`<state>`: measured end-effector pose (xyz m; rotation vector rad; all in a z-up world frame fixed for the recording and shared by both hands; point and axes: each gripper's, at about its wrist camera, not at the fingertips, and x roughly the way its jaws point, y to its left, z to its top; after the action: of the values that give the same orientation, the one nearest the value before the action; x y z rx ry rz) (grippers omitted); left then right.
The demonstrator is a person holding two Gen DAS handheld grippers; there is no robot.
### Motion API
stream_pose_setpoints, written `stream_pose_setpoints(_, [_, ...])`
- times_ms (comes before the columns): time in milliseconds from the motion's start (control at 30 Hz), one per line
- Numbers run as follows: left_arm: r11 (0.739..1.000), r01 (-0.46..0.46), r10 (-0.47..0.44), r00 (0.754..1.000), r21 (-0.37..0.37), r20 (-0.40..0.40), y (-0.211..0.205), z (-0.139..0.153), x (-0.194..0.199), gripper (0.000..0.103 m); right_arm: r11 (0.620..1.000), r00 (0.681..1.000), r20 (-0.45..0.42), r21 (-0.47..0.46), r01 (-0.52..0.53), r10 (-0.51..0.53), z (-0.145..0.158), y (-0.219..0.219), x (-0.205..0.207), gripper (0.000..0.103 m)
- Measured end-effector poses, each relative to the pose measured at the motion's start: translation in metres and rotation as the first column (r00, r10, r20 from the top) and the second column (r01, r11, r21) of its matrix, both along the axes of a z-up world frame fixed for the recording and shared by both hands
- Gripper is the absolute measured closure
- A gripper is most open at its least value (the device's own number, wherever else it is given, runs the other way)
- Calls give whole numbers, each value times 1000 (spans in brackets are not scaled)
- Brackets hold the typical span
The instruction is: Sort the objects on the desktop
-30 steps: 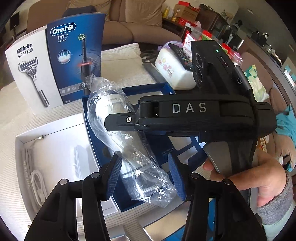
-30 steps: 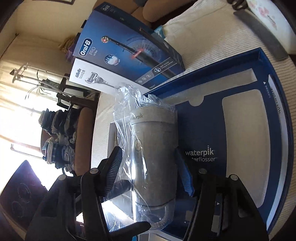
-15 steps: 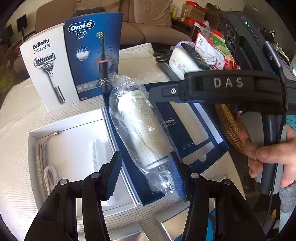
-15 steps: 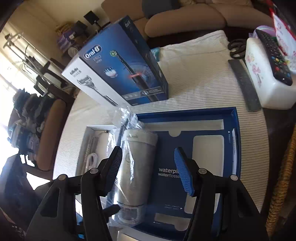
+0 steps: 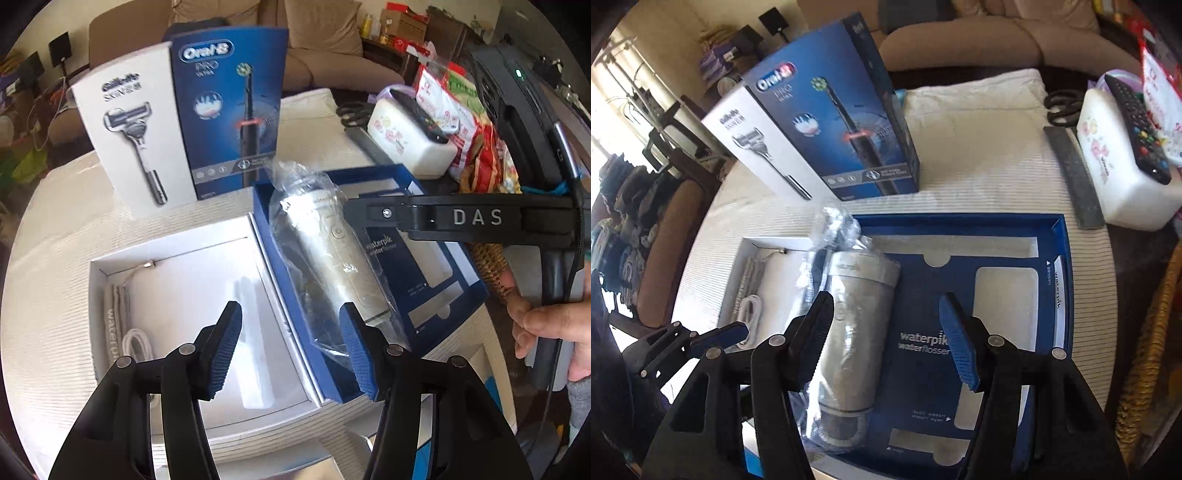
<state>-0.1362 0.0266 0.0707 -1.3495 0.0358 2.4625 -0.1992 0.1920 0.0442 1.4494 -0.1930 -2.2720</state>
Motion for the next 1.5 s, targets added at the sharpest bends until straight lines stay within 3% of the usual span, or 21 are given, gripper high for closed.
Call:
stream_pose_setpoints(133, [998, -56, 58, 998, 34, -37, -55, 21, 13, 32, 995, 998, -48, -82, -55, 51, 34, -17, 18, 44])
stream_pose_setpoints(300, [995, -94, 94, 995, 20, 26, -91, -6, 18, 32, 989, 992, -35, -89, -122, 119, 46, -66, 29, 43])
stream_pose_setpoints(467, [1000, -27, 25, 993, 13, 118, -62, -48, 8, 32, 985, 996, -13, -149, -92, 91, 43, -81, 37, 43])
stream_pose_setpoints(633, [999, 21, -17, 986, -26, 168, -25, -74, -11, 33, 986, 998, -15, -153, -63, 61, 47, -61, 44, 43])
stream_pose_setpoints(733, [998, 24, -10, 978, -65, 206, -14, -87, -21, 48, 986, 999, -12, -161, -49, 48, 50, -45, 45, 43])
stream_pose_setpoints(867, [996, 19, 5, 967, -92, 256, -10, -104, -31, 48, 986, 999, -9, -158, -46, 46, 50, -32, 47, 43])
stream_pose_setpoints(900, [997, 21, 1, 962, -79, 272, -9, -108, -33, 56, 986, 999, -8, -162, -46, 45, 49, -30, 47, 43])
stream_pose_setpoints(933, [998, 22, -4, 958, -59, 286, -9, -111, -34, 74, 985, 999, -6, -166, -47, 46, 48, -28, 48, 43])
stream_pose_setpoints(967, [999, 14, 2, 958, -52, 287, -10, -111, -34, 83, 984, 999, -4, -169, -48, 48, 47, -27, 49, 43])
stream_pose_setpoints(1167, [989, -75, 34, 953, 125, 301, -40, -99, -33, 83, 981, 998, 13, -186, -59, 62, 36, -27, 54, 43])
stream_pose_setpoints(1333, [920, -87, 5, 978, 383, 210, -73, -50, -2, 83, 956, 996, 39, -287, -64, 79, 30, -29, 61, 42])
stream_pose_setpoints(1433, [866, -79, -9, 985, 494, 172, -80, -24, 18, 83, 934, 995, 55, -350, -64, 88, 30, -34, 64, 41])
stream_pose_setpoints(1500, [817, -65, -35, 986, 573, 162, -83, -14, 30, 83, 924, 993, 53, -374, -75, 102, 35, -42, 68, 41])
